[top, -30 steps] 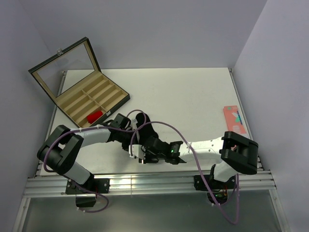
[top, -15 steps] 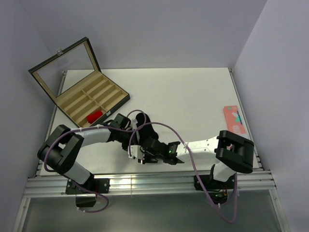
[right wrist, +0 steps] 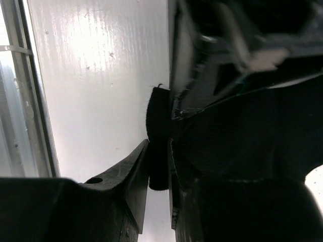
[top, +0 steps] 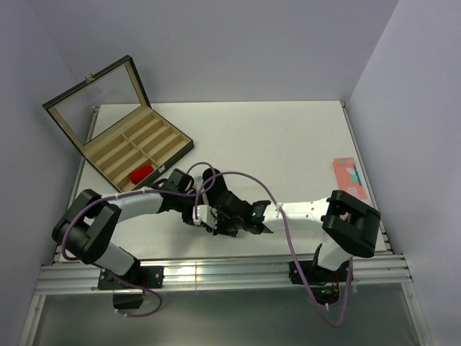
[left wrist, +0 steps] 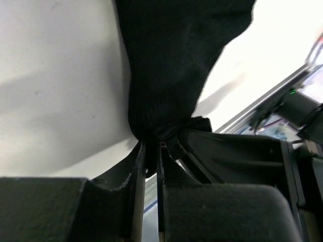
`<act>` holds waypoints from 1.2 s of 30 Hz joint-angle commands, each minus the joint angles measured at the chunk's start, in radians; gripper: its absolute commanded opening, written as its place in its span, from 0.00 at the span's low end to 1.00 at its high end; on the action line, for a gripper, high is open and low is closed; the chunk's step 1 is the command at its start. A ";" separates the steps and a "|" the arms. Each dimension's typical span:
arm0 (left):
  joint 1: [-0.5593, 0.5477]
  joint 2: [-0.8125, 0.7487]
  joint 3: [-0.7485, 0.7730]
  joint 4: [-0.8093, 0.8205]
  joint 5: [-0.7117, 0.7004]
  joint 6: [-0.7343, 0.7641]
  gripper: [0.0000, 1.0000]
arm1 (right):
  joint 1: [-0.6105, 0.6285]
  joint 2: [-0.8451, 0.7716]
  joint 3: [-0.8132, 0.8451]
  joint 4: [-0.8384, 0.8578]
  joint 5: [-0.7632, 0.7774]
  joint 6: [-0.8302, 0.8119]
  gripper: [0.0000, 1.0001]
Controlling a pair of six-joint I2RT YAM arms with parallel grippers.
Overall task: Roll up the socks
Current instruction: Roll the sock at the center of the board.
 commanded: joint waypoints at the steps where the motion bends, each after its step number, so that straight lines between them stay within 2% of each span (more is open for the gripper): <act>1: 0.003 -0.090 -0.015 0.085 -0.009 -0.108 0.09 | -0.063 -0.019 0.062 -0.114 -0.133 0.044 0.25; 9: 0.003 -0.148 -0.069 0.177 -0.054 -0.218 0.10 | -0.195 0.030 0.168 -0.298 -0.383 0.059 0.25; 17: 0.002 -0.140 -0.126 0.255 -0.097 -0.241 0.11 | -0.288 0.159 0.309 -0.468 -0.536 0.031 0.25; 27: -0.001 -0.193 -0.172 0.295 -0.203 -0.212 0.22 | -0.370 0.357 0.487 -0.692 -0.602 -0.016 0.24; 36: -0.066 -0.277 -0.186 0.337 -0.404 -0.166 0.29 | -0.413 0.398 0.510 -0.715 -0.631 0.047 0.22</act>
